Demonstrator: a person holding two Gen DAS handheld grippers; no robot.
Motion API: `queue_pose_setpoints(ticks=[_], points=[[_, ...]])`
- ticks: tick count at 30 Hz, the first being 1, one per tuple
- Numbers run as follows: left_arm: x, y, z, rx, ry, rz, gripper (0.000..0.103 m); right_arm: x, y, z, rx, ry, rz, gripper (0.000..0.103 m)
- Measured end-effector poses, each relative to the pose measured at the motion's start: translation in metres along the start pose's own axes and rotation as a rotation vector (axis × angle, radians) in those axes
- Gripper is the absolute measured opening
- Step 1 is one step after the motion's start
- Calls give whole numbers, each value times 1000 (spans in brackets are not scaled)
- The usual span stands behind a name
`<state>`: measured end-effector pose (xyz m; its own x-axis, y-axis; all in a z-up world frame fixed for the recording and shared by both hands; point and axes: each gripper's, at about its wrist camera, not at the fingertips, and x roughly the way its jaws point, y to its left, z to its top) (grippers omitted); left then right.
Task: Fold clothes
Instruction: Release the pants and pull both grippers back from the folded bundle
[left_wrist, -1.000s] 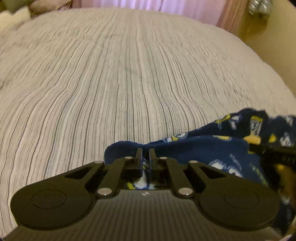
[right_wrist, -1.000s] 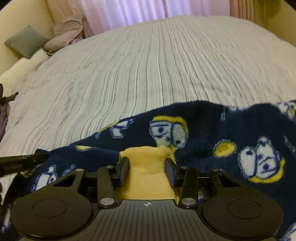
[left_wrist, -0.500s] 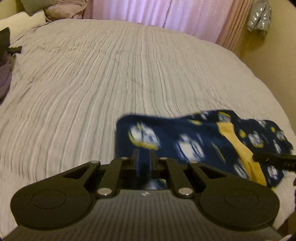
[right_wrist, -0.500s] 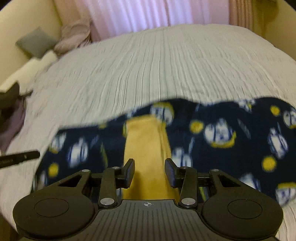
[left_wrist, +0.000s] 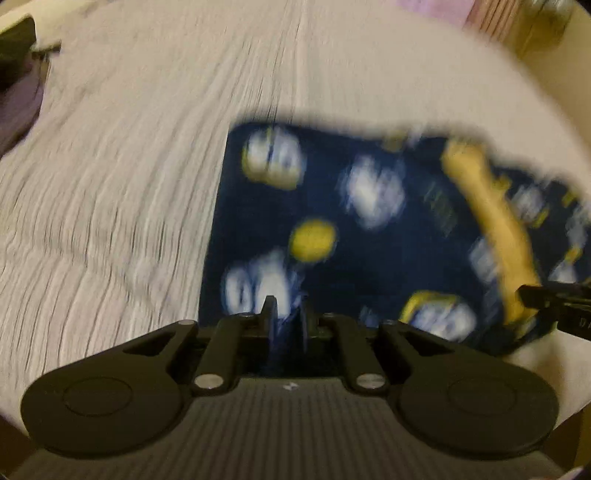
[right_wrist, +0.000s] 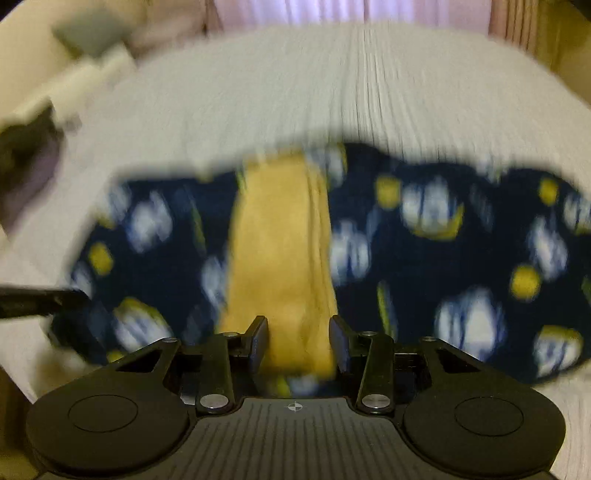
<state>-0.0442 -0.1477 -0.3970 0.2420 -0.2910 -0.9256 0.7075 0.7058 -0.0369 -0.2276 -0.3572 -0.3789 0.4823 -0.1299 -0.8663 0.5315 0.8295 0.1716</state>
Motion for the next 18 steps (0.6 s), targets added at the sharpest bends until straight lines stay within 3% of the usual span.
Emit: queue_pose_setpoints(ticks=[4, 9, 18], points=[[-21, -23, 18, 31, 37, 62, 12, -16, -11, 2, 71, 52, 30, 41], [-56, -49, 34, 17, 74, 55, 28, -53, -28, 9, 114, 153, 44, 41], [-122, -90, 29, 40, 91, 78, 40, -127, -50, 18, 141, 144, 36, 41]])
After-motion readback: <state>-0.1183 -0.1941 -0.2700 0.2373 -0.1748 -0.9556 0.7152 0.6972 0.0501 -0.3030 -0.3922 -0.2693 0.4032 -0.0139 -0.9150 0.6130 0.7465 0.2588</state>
